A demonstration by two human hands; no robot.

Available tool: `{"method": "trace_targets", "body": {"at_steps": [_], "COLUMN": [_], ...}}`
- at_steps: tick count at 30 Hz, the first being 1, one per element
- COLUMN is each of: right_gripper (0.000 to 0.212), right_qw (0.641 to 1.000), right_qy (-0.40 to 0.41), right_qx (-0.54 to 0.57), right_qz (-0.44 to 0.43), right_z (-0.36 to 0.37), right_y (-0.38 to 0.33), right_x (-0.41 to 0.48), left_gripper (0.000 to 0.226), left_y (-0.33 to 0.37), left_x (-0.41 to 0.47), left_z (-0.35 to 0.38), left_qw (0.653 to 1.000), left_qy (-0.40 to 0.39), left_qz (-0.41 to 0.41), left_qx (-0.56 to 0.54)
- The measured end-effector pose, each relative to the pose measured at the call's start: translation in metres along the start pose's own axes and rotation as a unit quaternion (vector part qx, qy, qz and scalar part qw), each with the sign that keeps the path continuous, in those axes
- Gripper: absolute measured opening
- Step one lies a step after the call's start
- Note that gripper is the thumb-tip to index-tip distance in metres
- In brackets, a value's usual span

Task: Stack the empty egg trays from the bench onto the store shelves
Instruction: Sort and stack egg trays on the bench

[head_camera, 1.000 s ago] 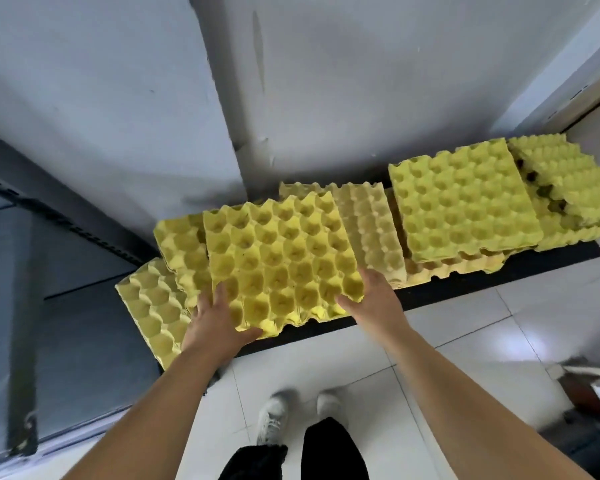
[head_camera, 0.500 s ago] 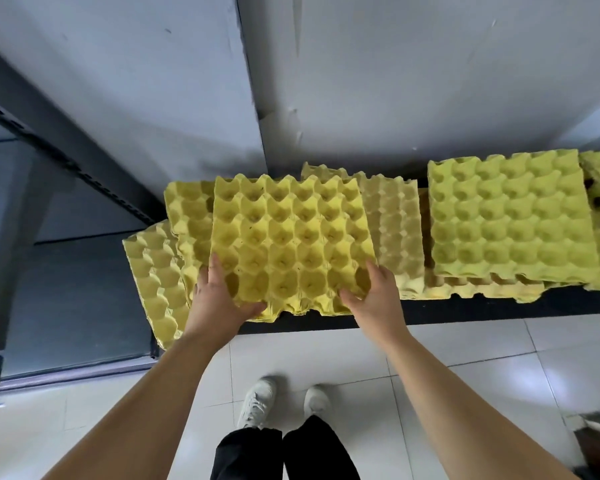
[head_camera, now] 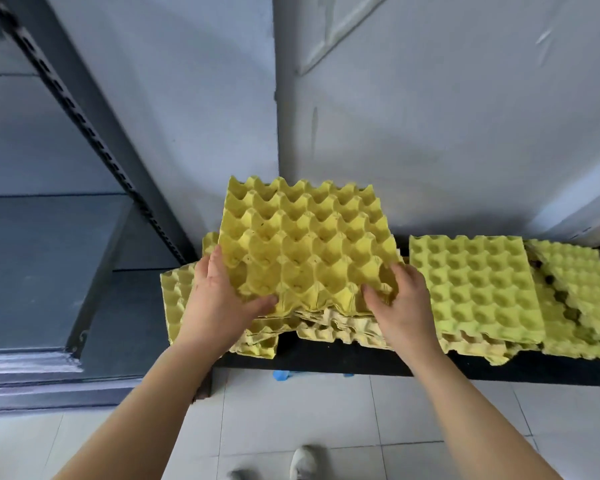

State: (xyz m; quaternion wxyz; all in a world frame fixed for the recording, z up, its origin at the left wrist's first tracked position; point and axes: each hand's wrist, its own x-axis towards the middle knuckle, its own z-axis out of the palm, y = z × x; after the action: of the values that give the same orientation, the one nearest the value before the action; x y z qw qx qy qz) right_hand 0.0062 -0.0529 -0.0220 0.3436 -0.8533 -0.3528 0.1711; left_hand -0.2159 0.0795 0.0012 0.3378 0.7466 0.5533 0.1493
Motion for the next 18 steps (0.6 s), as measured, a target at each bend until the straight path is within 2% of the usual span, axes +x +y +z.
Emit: {"method": "trace_targets", "body": {"at_steps": [3, 8, 12, 18], "right_gripper": [0.061, 0.063, 0.064, 0.060], "right_qw": [0.999, 0.991, 0.982, 0.959], "right_qy": [0.038, 0.100, 0.142, 0.198], "right_qx": [0.001, 0.004, 0.019, 0.059], "right_qz": [-0.030, -0.092, -0.127, -0.192], "right_z": [-0.029, -0.066, -0.085, -0.103], "right_y": [-0.039, -0.113, -0.172, -0.251], "right_x": [-0.009, -0.039, -0.071, -0.111], "left_gripper": [0.100, 0.110, 0.098, 0.094], "left_y": [0.024, 0.048, 0.056, 0.061], "left_x": [-0.017, -0.047, -0.074, -0.112], "left_z": [-0.039, -0.112, -0.174, -0.262], "left_qw": [0.999, 0.993, 0.982, 0.957], "left_qy": [0.028, 0.075, 0.120, 0.203], "left_qz": [0.043, 0.091, 0.143, 0.200], "left_qx": [-0.013, -0.028, -0.038, -0.062]}}
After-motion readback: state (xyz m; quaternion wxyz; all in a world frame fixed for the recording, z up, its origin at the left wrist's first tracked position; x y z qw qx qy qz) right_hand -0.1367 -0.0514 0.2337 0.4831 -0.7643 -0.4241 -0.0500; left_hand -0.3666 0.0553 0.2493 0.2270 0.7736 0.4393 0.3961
